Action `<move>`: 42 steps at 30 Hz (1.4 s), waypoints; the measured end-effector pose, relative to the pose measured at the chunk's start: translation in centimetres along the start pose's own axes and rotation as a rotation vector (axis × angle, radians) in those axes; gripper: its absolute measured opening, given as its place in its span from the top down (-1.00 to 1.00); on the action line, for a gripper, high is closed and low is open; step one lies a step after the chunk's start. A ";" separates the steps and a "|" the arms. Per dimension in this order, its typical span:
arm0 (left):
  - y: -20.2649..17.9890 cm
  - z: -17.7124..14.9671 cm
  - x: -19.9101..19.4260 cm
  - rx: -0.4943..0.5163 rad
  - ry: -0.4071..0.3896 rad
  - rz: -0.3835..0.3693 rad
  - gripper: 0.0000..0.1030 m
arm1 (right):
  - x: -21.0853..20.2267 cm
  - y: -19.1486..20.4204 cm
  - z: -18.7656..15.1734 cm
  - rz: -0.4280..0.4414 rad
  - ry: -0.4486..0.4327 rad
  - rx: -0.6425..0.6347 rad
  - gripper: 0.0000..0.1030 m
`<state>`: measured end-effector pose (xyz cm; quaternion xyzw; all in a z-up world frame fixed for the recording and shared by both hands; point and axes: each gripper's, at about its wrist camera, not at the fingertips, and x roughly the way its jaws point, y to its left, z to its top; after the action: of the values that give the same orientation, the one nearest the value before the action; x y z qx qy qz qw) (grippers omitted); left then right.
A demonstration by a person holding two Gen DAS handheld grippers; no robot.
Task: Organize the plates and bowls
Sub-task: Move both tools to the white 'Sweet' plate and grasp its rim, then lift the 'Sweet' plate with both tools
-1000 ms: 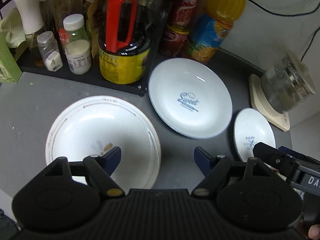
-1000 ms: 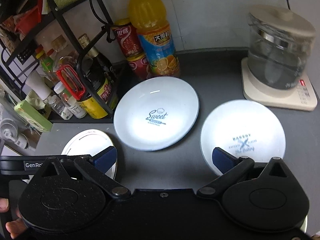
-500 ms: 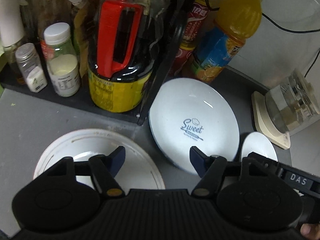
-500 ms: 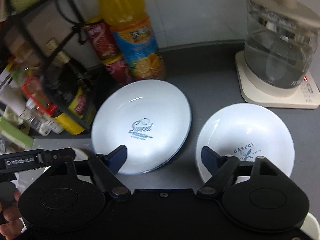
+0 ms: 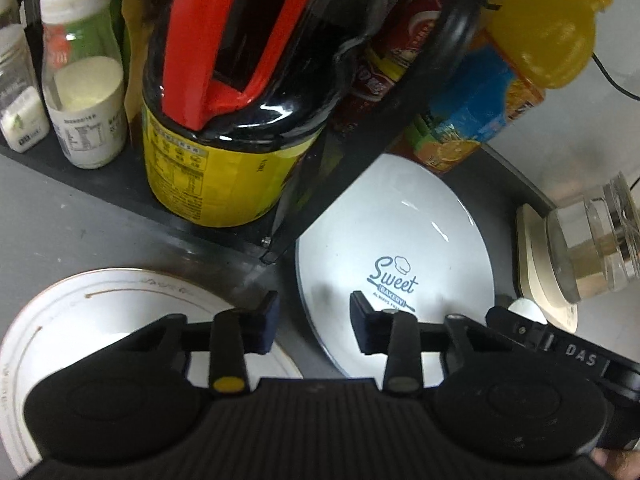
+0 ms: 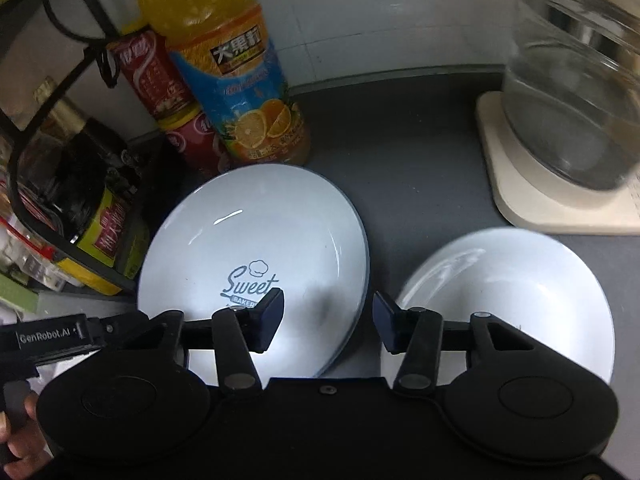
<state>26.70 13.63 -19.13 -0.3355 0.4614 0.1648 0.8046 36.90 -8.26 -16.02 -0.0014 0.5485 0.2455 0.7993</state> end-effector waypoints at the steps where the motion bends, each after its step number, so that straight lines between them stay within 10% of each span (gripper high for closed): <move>1: 0.0 0.1 0.3 -0.004 0.005 0.002 0.37 | 0.4 0.1 0.2 -0.013 0.009 -0.007 0.07; 21: 0.6 -0.7 4.0 -0.118 0.034 -0.016 0.79 | 5.5 -0.1 0.8 -0.013 0.113 -0.037 0.47; 42: -0.1 -1.6 -1.5 -0.074 -0.016 -0.083 0.81 | -1.8 -0.1 -1.2 0.082 -0.002 -0.047 0.73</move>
<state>24.94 12.50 -18.36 -0.3824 0.4344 0.1508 0.8015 35.37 -9.41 -14.98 0.0027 0.5414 0.2908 0.7889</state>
